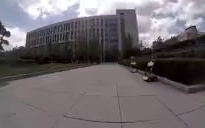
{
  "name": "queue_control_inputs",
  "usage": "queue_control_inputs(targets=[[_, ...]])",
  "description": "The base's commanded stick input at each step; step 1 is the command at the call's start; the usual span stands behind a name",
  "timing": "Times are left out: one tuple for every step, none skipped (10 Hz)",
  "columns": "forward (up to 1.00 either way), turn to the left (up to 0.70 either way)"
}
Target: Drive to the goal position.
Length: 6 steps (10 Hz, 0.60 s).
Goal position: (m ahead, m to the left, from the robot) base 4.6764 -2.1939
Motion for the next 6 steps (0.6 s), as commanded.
queue_control_inputs(targets=[[0.7, 0.0], [0.7, 0.0], [0.7, 0.0], [0.7, 0.0], [0.7, 0.0], [0.7, 0.0]])
